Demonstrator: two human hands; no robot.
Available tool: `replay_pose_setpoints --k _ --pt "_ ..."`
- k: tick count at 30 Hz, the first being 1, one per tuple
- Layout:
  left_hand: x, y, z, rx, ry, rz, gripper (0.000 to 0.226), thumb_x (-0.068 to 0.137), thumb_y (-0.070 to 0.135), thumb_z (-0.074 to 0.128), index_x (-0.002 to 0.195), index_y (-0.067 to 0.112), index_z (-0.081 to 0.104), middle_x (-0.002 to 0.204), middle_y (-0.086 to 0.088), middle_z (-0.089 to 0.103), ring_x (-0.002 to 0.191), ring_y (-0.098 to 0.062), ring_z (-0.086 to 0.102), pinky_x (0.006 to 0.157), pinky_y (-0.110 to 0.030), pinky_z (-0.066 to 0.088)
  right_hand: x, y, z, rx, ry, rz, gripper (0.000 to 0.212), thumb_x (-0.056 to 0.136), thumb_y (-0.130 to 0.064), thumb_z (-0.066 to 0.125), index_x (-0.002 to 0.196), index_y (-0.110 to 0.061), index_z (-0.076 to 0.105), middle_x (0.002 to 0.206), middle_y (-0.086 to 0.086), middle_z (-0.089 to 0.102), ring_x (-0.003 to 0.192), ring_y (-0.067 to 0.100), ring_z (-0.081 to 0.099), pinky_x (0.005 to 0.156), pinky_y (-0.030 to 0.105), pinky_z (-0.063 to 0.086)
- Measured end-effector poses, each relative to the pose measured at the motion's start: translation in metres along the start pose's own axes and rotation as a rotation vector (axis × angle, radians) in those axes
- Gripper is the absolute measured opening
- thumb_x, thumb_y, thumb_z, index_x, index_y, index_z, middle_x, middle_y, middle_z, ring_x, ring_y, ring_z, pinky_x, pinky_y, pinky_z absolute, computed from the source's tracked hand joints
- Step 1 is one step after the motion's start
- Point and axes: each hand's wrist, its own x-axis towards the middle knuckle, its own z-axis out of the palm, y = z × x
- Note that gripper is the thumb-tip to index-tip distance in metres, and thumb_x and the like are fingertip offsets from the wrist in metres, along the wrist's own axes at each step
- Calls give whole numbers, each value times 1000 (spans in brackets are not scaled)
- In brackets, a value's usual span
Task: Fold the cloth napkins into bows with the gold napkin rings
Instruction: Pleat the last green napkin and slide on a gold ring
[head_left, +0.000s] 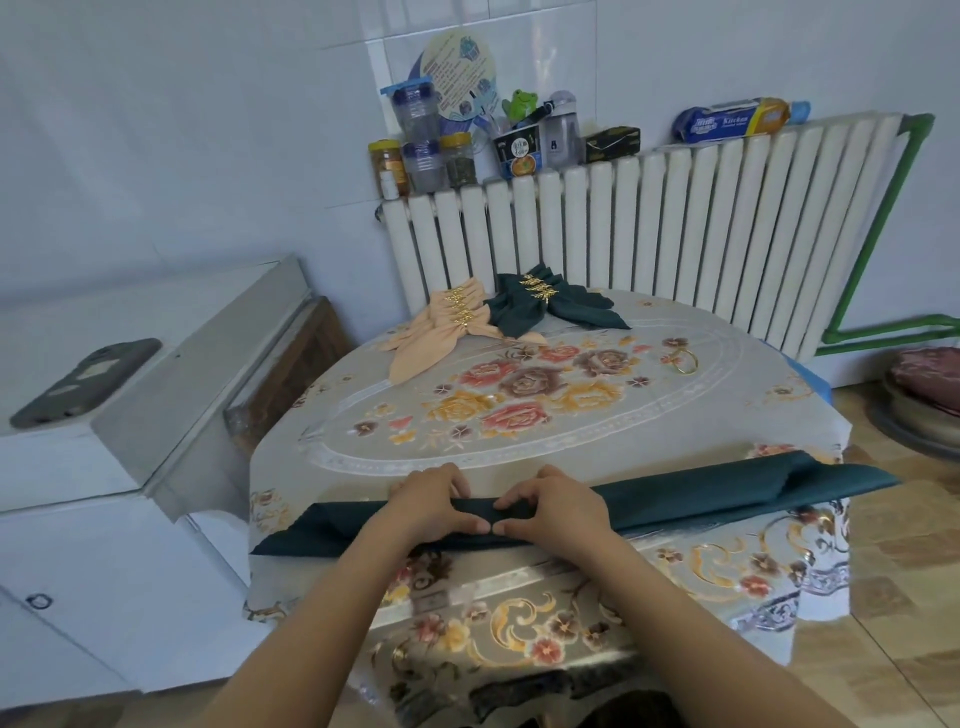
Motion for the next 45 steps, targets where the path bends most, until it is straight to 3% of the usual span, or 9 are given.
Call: replay_pose_setpoints --k 9,15,17,20,24,26,29,36,45 --pt "4 12 -15 238 -28 2 52 66 63 71 81 19 49 77 0 48 72 -20 48 64 -30 35 1 0 -2 -21 -50 -16 35 77 -57 66 111 -46 62 104 -7 46 100 12 54 79 26 45" --pt "-35 24 6 95 166 158 15 78 29 63 82 22 50 81 3 56 79 -19 56 60 -29 39 1 11 -12 102 -196 -84 38 84 -35 68 121 -36 60 108 -3 43 102 15 52 96 29 43" --pt "-47 30 11 -27 86 183 12 80 26 60 87 16 62 83 -2 62 77 -20 58 64 -30 44 1 13 -16 134 -241 -93 38 87 -27 65 124 -31 59 110 -1 42 102 15 50 96 25 39" --pt "-48 35 8 -125 -66 124 30 90 29 48 95 8 69 94 -10 67 84 -24 60 77 -34 47 0 12 -19 178 -266 -86 33 92 -23 59 124 -28 59 114 -2 42 104 12 47 95 21 32" --pt "-38 26 -1 -207 -140 147 22 94 24 51 93 15 71 87 -6 64 76 -21 57 71 -31 45 -8 15 -19 227 -238 -82 22 92 -30 57 113 -31 64 113 -4 46 105 11 48 95 22 31" --pt "-34 16 7 -229 -69 199 14 86 29 65 94 20 71 98 -4 65 83 -20 61 75 -30 49 -14 14 -17 262 -192 -88 14 90 -33 60 102 -30 67 110 -4 49 97 8 50 90 21 33" --pt "-31 5 31 -238 68 275 33 74 45 75 99 29 59 111 4 51 105 -15 51 94 -29 43 -19 15 -13 288 -115 -92 7 86 -32 64 81 -28 66 105 -6 51 88 3 51 83 20 35" --pt "-39 16 52 15 166 278 76 80 66 53 144 32 27 147 9 28 133 -14 21 106 -31 16 -22 17 -6 274 -34 -88 19 83 -33 68 74 -16 72 104 -6 51 88 0 51 81 20 37" --pt "-42 20 56 93 165 234 77 87 65 43 149 30 16 154 9 16 139 -15 13 110 -36 11 -22 1 -9 166 -39 -1 29 77 -36 72 77 -7 74 107 2 52 100 11 55 83 30 48"
